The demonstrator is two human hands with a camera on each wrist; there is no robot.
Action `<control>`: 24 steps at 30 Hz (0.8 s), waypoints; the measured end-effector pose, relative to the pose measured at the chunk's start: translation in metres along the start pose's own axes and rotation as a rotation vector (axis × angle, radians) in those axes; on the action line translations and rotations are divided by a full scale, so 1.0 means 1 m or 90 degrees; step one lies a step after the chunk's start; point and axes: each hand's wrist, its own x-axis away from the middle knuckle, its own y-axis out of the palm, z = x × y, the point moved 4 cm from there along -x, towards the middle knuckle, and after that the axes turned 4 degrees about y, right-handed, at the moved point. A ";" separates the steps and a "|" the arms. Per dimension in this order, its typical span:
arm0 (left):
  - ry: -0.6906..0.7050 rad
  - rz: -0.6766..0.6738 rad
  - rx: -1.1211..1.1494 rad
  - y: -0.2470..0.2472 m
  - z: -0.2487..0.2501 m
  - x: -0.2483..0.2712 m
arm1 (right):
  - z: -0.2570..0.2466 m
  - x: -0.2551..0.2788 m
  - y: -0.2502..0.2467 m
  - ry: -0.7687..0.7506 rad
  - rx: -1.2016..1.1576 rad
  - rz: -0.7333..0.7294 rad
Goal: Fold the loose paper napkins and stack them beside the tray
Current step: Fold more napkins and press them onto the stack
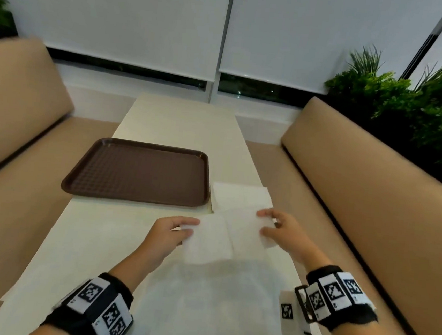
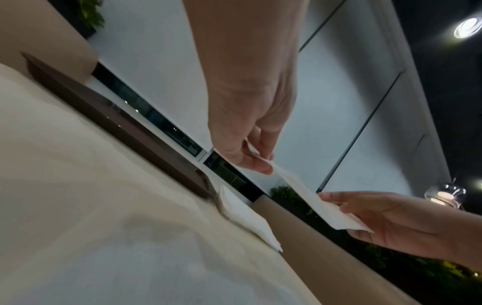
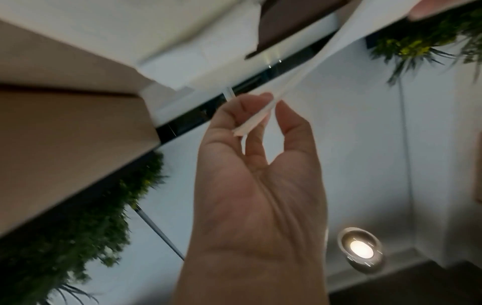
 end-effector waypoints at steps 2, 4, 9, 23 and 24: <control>-0.014 -0.004 -0.006 0.009 0.004 -0.030 | 0.016 -0.024 -0.002 0.007 -0.013 0.047; 0.002 -0.012 -0.024 0.020 0.014 -0.065 | 0.023 -0.057 -0.012 0.009 -0.018 0.128; 0.028 0.041 -0.085 0.050 0.018 -0.148 | 0.023 -0.133 -0.036 -0.003 0.000 0.234; -0.061 -0.149 -0.744 0.079 -0.028 -0.186 | 0.072 -0.165 0.003 0.161 0.353 0.090; -0.049 -0.127 -0.728 0.077 -0.022 -0.180 | 0.070 -0.156 0.001 0.140 0.297 0.131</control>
